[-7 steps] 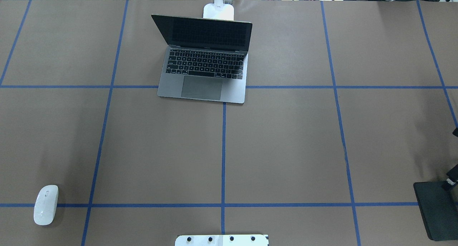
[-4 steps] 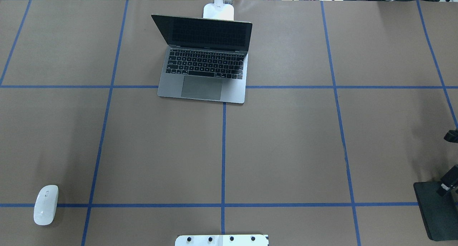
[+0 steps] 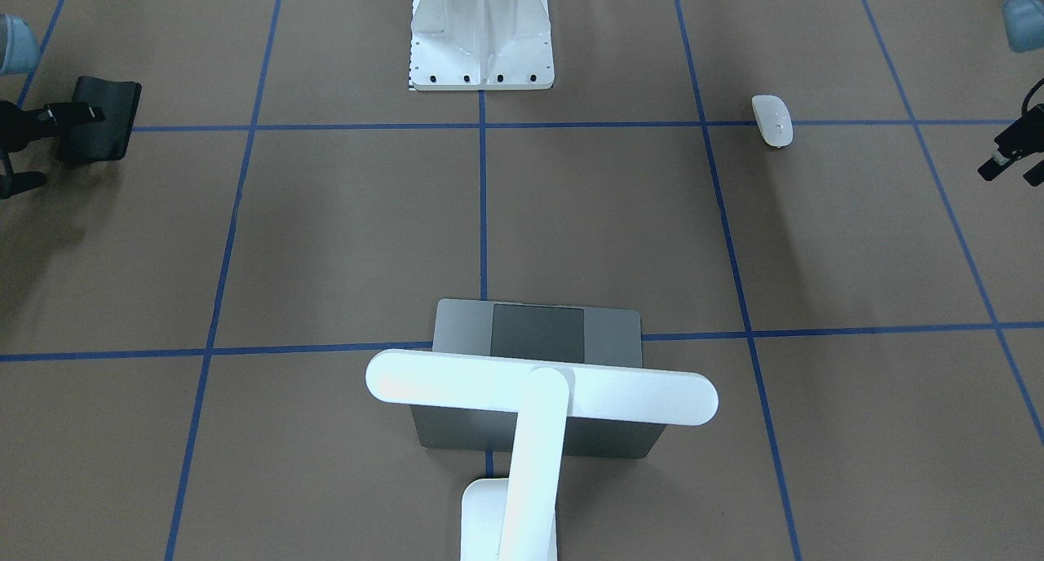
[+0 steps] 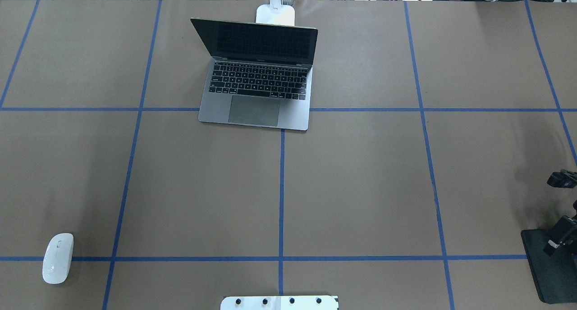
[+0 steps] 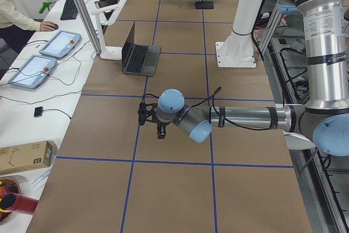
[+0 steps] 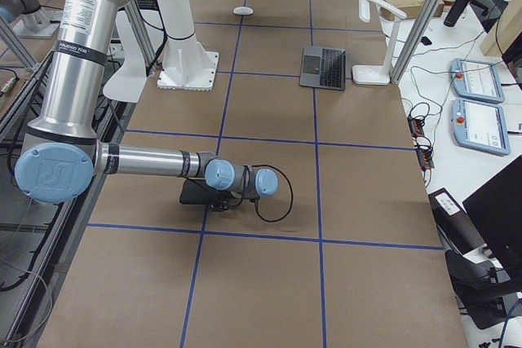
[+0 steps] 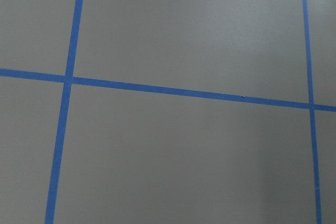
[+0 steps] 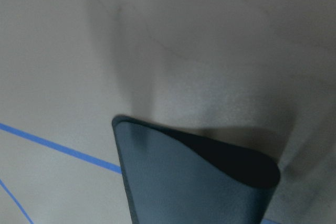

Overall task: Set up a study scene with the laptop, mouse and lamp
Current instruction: 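Reach the right gripper down and grasp the black mouse pad, then carry the mouse pad farther from the robot and set it beside the laptop, then open and withdraw the right gripper while the left gripper reaches toward the white mouse, then grasp the white mouse with the left gripper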

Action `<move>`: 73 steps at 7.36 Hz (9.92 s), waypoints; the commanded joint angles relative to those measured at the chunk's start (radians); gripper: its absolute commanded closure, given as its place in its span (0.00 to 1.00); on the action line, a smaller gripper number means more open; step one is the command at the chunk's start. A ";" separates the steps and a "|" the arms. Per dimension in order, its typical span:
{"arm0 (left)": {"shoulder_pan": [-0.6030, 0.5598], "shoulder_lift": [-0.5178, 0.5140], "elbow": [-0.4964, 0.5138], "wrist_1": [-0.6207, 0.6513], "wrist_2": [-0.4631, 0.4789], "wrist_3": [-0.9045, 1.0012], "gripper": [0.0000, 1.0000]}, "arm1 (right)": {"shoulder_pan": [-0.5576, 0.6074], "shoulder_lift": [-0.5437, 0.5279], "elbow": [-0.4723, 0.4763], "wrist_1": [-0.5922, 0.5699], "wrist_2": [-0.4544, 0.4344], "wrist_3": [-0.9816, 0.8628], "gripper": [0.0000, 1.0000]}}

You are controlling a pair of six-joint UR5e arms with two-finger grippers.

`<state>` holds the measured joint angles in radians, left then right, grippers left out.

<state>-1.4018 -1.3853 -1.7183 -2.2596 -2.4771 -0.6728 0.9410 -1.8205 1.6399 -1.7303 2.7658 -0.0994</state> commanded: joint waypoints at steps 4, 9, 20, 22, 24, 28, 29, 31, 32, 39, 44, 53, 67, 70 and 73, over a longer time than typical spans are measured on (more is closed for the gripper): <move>-0.008 0.000 0.005 0.000 0.000 0.025 0.04 | -0.010 0.004 -0.002 0.000 -0.002 0.014 1.00; -0.016 -0.001 0.009 0.006 -0.002 0.044 0.04 | 0.072 0.003 0.087 -0.009 -0.006 0.015 1.00; -0.065 -0.003 0.031 0.011 -0.078 0.070 0.04 | 0.225 0.593 0.288 -0.175 -0.274 0.637 1.00; -0.068 -0.003 0.039 0.011 -0.078 0.081 0.04 | 0.191 0.694 0.235 -0.175 -0.348 0.728 1.00; -0.074 -0.003 0.039 0.009 -0.080 0.082 0.04 | 0.139 0.779 0.196 -0.172 -0.409 0.843 1.00; -0.082 -0.001 0.036 0.008 -0.080 0.082 0.04 | 0.073 0.914 0.091 -0.160 -0.469 1.001 1.00; -0.082 -0.001 0.037 0.008 -0.080 0.084 0.04 | 0.044 0.938 0.081 -0.158 -0.509 1.033 1.00; -0.086 -0.001 0.034 0.008 -0.080 0.084 0.04 | 0.036 0.955 0.060 -0.134 -0.534 1.046 1.00; -0.086 -0.001 0.031 0.008 -0.082 0.084 0.04 | 0.024 0.974 0.034 -0.121 -0.563 1.046 1.00; -0.091 -0.001 0.028 0.009 -0.082 0.084 0.04 | 0.010 0.975 0.026 -0.106 -0.614 1.047 0.00; -0.077 0.009 0.019 0.075 -0.001 0.015 0.01 | 0.004 0.899 0.053 -0.107 -0.614 0.979 0.00; 0.363 0.072 -0.230 0.071 0.182 -0.457 0.00 | 0.247 0.397 0.192 -0.104 -0.615 0.225 0.00; 1.024 0.187 -0.282 0.069 0.606 -0.597 0.00 | 0.329 0.283 0.186 -0.100 -0.631 -0.029 0.00; 1.031 0.187 -0.282 0.068 0.607 -0.597 0.10 | 0.329 0.283 0.187 -0.100 -0.631 -0.029 0.00; 1.031 0.193 -0.290 0.068 0.607 -0.597 0.22 | 0.329 0.283 0.187 -0.100 -0.631 -0.029 0.00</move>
<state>-0.3713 -1.1964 -2.0043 -2.1920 -1.8700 -1.2701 1.2701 -1.5370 1.8269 -1.8300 2.1353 -0.1289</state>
